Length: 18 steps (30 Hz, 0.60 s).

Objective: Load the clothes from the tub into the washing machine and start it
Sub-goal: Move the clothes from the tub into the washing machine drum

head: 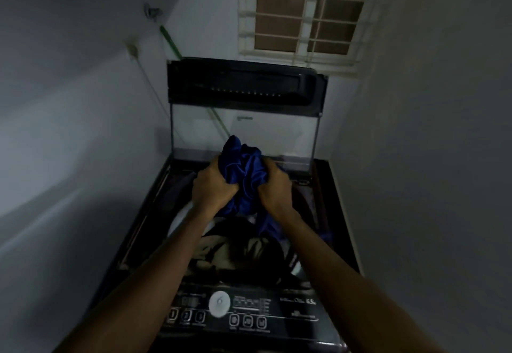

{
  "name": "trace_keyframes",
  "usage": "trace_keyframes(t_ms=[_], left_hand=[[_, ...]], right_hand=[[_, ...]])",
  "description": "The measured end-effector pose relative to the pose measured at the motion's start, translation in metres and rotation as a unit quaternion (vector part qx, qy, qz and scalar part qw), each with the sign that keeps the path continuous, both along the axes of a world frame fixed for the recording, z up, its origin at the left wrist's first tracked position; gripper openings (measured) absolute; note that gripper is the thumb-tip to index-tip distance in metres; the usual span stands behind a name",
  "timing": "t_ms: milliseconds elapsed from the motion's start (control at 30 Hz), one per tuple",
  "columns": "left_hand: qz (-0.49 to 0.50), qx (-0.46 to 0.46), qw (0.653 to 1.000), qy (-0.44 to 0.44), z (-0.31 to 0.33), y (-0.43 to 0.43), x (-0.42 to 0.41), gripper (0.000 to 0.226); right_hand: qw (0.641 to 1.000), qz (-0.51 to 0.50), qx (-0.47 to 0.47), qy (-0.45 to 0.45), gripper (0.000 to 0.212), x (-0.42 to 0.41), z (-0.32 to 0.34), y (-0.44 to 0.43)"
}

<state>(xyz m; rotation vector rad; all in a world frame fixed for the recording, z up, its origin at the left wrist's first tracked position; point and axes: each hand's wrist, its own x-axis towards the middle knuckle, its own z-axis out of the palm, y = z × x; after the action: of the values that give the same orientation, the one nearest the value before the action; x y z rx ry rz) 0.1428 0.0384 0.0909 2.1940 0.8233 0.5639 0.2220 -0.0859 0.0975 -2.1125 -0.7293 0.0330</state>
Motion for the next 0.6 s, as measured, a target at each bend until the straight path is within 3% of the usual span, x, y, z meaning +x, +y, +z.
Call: trace_keyframes(t_ms=[200,300,400,467,600], left_hand=[[0.011,0.014,0.997,0.076,-0.051,0.041,-0.013,0.062],[-0.058,-0.018,0.992,0.114,-0.084,0.052,-0.012,0.084],[-0.155,0.011,0.959,0.237,-0.117,0.065,-0.013,0.109],[-0.185,0.03,0.945,0.268,-0.128,0.062,-0.014,0.106],[-0.224,0.035,0.95,0.216,-0.135,0.044,-0.01,0.086]], right_hand=[[0.991,0.053,-0.116,0.036,0.051,-0.008,-0.038,0.033],[0.979,0.11,-0.161,0.053,0.049,0.005,-0.064,0.033],[0.929,0.194,-0.304,0.087,0.068,0.021,-0.088,0.023],[0.905,0.198,-0.358,0.115,0.082,0.022,-0.09,0.014],[0.91,0.184,-0.353,0.114,0.065,0.027,-0.098,0.005]])
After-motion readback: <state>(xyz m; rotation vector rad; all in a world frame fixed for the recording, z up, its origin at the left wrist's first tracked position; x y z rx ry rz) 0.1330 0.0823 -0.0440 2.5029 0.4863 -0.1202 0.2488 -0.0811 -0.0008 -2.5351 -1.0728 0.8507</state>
